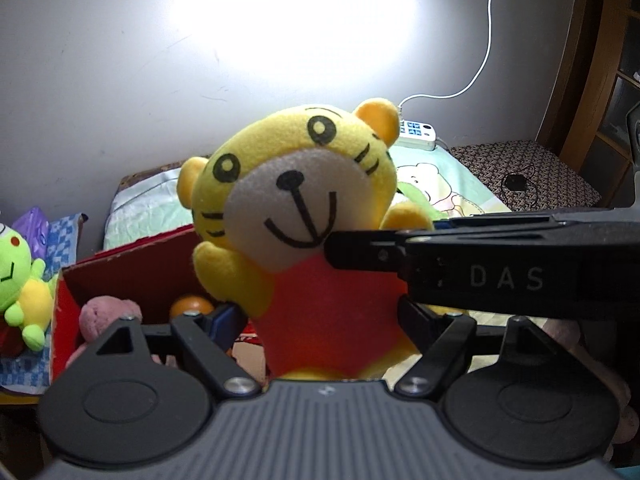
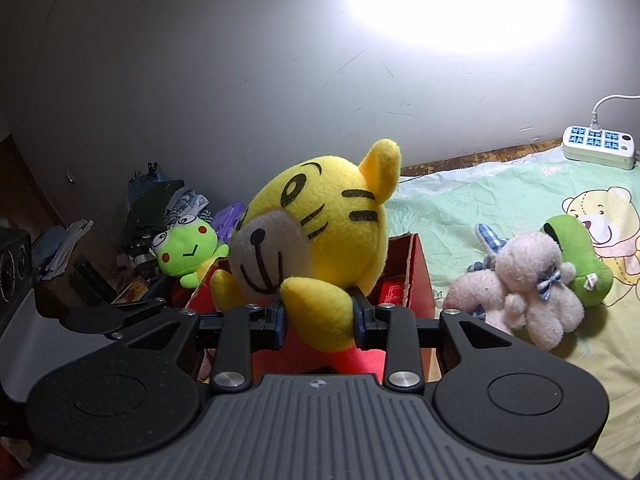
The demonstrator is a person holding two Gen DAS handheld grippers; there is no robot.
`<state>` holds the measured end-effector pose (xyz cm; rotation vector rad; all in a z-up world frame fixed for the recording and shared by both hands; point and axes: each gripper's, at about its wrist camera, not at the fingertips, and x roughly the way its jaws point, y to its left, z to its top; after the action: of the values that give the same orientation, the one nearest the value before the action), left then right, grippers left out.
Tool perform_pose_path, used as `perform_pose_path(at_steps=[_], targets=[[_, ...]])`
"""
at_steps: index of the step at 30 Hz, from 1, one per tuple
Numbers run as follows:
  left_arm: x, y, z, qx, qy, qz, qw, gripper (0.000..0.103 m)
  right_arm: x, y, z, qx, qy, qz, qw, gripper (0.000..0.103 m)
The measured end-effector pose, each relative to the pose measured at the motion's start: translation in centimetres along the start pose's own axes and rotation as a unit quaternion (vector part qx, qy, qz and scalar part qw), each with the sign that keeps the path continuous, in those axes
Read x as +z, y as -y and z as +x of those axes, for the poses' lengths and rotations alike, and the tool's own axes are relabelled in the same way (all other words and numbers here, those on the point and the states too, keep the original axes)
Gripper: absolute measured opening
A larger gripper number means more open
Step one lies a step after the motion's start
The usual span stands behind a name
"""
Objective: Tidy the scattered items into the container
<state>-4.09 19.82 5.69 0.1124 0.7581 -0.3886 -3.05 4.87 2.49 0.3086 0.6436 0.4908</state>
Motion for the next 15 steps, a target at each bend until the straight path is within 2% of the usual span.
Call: perform_pose_path(at_steps=[6, 15], targets=[[-1.4, -3.4, 0.6, -0.034, -0.006, -0.021, 0.9992, 0.081, -0.9, -1.7, 2.0, -0.025, -0.001, -0.008, 1.000, 0.033], [-1.2, -5.8, 1.6, -0.067, -0.003, -0.026, 0.9974, 0.081, -0.9, -2.8, 3.8, -0.057, 0.001, -0.010, 0.998, 0.033]])
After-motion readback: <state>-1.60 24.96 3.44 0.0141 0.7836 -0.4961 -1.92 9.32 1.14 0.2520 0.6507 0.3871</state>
